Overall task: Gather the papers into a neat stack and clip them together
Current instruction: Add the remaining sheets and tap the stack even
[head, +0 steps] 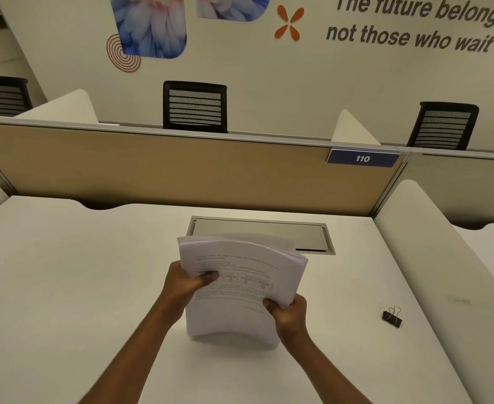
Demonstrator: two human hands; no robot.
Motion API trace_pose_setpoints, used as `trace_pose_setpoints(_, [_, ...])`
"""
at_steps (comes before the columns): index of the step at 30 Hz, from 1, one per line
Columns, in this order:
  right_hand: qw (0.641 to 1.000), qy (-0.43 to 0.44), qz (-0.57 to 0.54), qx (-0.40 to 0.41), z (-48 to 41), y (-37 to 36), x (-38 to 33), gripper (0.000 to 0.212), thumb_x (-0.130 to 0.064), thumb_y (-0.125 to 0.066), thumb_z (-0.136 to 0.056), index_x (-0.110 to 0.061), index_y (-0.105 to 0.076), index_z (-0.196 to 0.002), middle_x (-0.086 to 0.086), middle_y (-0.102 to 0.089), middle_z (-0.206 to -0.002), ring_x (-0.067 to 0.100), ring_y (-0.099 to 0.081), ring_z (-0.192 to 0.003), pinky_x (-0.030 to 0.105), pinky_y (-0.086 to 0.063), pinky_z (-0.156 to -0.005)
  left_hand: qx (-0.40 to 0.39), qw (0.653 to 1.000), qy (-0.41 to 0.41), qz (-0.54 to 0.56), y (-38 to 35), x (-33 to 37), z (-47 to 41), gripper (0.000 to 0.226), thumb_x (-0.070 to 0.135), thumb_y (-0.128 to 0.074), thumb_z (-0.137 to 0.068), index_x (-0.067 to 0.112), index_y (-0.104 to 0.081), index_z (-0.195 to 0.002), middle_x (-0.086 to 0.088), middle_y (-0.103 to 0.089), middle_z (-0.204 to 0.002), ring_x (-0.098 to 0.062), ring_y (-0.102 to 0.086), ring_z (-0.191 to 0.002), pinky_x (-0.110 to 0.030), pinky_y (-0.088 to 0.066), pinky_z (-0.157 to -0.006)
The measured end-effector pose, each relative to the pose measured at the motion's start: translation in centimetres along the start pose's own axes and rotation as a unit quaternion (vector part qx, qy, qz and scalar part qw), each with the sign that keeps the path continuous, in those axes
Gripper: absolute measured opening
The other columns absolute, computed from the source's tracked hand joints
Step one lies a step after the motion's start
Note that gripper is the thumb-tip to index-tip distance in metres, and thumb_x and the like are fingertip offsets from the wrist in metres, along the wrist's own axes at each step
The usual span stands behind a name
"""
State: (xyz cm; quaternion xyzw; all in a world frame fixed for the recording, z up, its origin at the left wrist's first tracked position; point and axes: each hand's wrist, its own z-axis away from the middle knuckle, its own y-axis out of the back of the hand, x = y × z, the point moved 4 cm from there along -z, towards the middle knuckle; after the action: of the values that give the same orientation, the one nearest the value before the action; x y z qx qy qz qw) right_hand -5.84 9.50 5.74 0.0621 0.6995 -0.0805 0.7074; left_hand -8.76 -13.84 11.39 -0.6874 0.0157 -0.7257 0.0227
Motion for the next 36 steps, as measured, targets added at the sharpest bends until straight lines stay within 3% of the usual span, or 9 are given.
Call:
trace_pose_setpoints(4, [0.999, 0.007, -0.011, -0.039, 0.4, 0.2, -0.1, 0.030, -0.011, -0.072, -0.062, -0.026, -0.072, -0.088, -0.004, -0.077, -0.088, 0.024, -0.070, -0.086, 0.027, -0.057, -0.067, -0.005, 1.000, 0.024, 0.009, 0.1, -1.4, 0.8, 0.054, 0.033, -0.087, -0.046, 0.022, -0.073, -0.097, -0.005, -0.076, -0.098, -0.026, -0.071, -0.090, -0.043, -0.059, -0.079])
trace_pose_setpoints(7, [0.997, 0.041, -0.045, -0.041, 0.4, 0.2, -2.2, 0.039, -0.029, -0.074, -0.062, -0.013, -0.068, -0.097, 0.004, -0.076, -0.093, 0.026, -0.071, -0.086, 0.032, -0.057, -0.067, -0.012, 1.000, 0.026, 0.005, -0.1, -1.2, 0.7, 0.050, 0.033, -0.086, -0.047, 0.025, -0.073, -0.095, -0.002, -0.076, -0.097, -0.023, -0.072, -0.089, -0.037, -0.059, -0.075])
trace_pose_setpoints(12, [0.988, 0.140, -0.070, 0.015, -0.4, 0.0, -9.4, 0.037, -0.041, -0.058, -0.077, -0.009, -0.063, -0.094, 0.000, -0.068, -0.082, 0.020, -0.063, -0.076, 0.032, -0.051, -0.062, 0.002, 1.000, 0.026, 0.003, 0.1, -1.4, 0.9, 0.035, 0.019, -0.082, -0.058, 0.026, -0.074, -0.092, -0.001, -0.076, -0.095, -0.022, -0.072, -0.088, -0.036, -0.058, -0.074])
trace_pose_setpoints(17, [0.987, 0.145, -0.034, 0.064, -1.3, -0.8, -14.4, 0.029, -0.046, -0.055, -0.081, -0.018, -0.065, -0.085, 0.009, -0.071, -0.078, 0.032, -0.066, -0.076, 0.044, -0.053, -0.072, 0.004, 1.000, 0.021, 0.001, 0.0, -1.5, 1.1, 0.039, 0.019, -0.080, -0.058, 0.025, -0.070, -0.096, 0.006, -0.077, -0.091, -0.018, -0.072, -0.083, -0.030, -0.059, -0.068])
trace_pose_setpoints(20, [0.987, 0.137, 0.008, 0.079, -1.4, -1.2, -15.0, 0.022, -0.039, -0.060, -0.083, -0.019, -0.064, -0.076, 0.010, -0.070, -0.073, 0.032, -0.065, -0.071, 0.043, -0.053, -0.068, 0.003, 1.000, 0.017, 0.009, -0.1, -1.2, 1.4, 0.038, 0.022, -0.082, -0.057, 0.027, -0.070, -0.093, 0.008, -0.077, -0.088, -0.013, -0.072, -0.080, -0.023, -0.058, -0.060])
trace_pose_setpoints(23, [0.988, 0.121, 0.020, 0.092, -1.5, -1.1, -14.9, 0.011, -0.019, -0.065, -0.086, -0.021, -0.065, -0.075, 0.005, -0.068, -0.074, 0.023, -0.063, -0.070, 0.034, -0.051, -0.066, 0.002, 1.000, 0.016, 0.007, -0.1, -1.2, 1.5, 0.037, 0.019, -0.081, -0.059, 0.026, -0.070, -0.094, 0.006, -0.077, -0.090, -0.015, -0.072, -0.082, -0.023, -0.058, -0.061])
trace_pose_setpoints(26, [0.990, 0.099, 0.031, 0.097, -1.6, -1.0, -14.6, 0.018, -0.004, -0.063, -0.087, -0.021, -0.065, -0.079, 0.008, -0.069, -0.080, 0.024, -0.066, -0.076, 0.030, -0.053, -0.067, -0.005, 1.000, 0.016, 0.005, -0.1, -1.3, 1.6, 0.044, 0.023, -0.083, -0.056, 0.026, -0.069, -0.097, 0.005, -0.076, -0.094, -0.016, -0.072, -0.086, -0.025, -0.058, -0.063])
trace_pose_setpoints(31, [0.993, 0.066, 0.008, 0.102, -1.8, -0.6, -14.2, 0.034, 0.013, -0.047, -0.085, -0.017, -0.062, -0.078, 0.007, -0.068, -0.075, 0.022, -0.065, -0.070, 0.030, -0.054, -0.064, -0.026, 0.999, 0.018, 0.000, 0.2, -1.4, 1.5, 0.077, 0.052, -0.089, -0.040, 0.025, -0.066, -0.108, -0.001, -0.074, -0.103, -0.019, -0.070, -0.092, -0.035, -0.059, -0.076])
trace_pose_setpoints(36, [0.994, 0.054, 0.006, 0.092, -2.0, -0.6, -14.1, 0.033, 0.013, -0.043, -0.085, -0.012, -0.063, -0.078, 0.006, -0.068, -0.073, 0.017, -0.065, -0.065, 0.028, -0.052, -0.060, -0.044, 0.998, 0.035, -0.016, 0.0, -2.0, 1.6, 0.052, 0.035, -0.085, -0.051, 0.027, -0.071, -0.100, 0.001, -0.075, -0.102, -0.018, -0.071, -0.094, -0.028, -0.058, -0.075])
